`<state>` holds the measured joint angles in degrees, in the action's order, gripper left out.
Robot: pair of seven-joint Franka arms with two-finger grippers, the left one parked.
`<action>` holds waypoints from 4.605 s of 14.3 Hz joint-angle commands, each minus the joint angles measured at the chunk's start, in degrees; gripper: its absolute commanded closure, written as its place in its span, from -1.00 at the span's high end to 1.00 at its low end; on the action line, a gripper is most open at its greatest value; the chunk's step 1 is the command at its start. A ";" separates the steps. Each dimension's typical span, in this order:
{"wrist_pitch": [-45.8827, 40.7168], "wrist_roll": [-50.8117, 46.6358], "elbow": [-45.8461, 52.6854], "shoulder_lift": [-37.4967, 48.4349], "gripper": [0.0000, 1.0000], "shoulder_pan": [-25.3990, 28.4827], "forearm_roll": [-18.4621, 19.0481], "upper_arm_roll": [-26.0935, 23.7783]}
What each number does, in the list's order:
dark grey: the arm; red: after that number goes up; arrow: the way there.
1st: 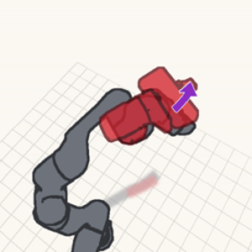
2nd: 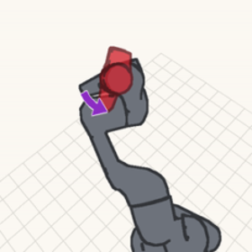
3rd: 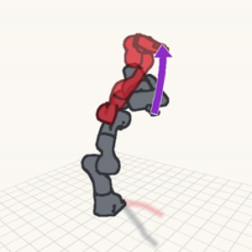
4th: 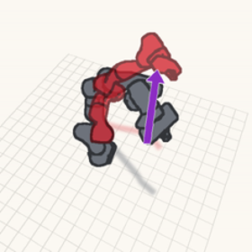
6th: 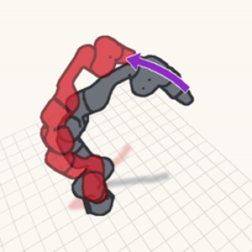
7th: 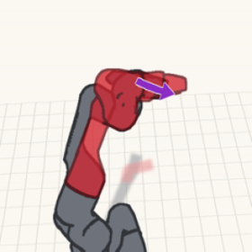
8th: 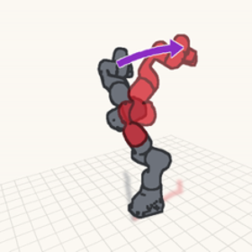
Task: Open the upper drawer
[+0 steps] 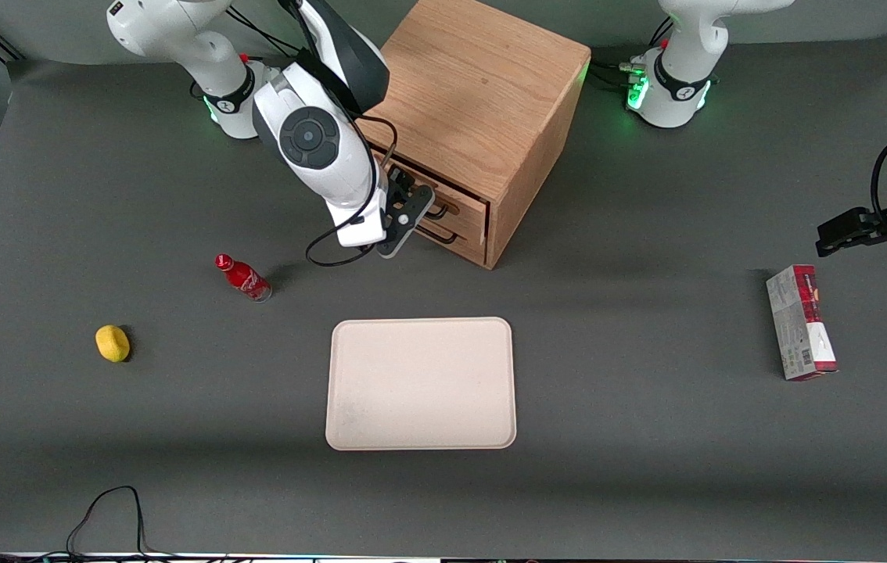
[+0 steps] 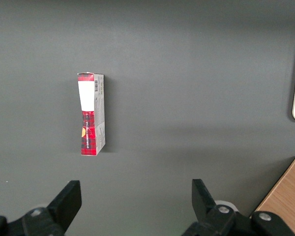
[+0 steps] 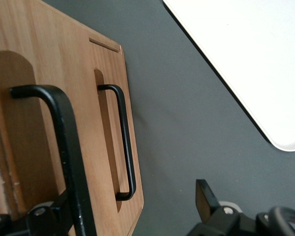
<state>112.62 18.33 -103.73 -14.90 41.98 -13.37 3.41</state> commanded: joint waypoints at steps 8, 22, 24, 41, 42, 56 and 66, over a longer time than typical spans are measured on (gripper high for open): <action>0.14 2.41 5.20 -3.20 1.00 -2.60 2.82 0.90; -4.34 6.01 16.63 -11.02 1.00 -10.51 6.07 0.81; -4.69 6.19 17.51 -11.90 1.00 -11.30 5.98 0.81; -8.91 9.97 25.34 -16.65 1.00 -16.23 5.46 0.72; -8.91 9.88 25.42 -16.65 1.00 -16.23 5.37 0.72; -26.12 -16.80 36.59 -6.29 1.00 -16.40 11.60 3.78; -25.72 -23.96 26.77 4.59 1.00 -26.82 10.56 7.96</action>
<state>83.75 -3.87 -70.16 -15.64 20.67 -2.57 15.53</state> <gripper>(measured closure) 0.000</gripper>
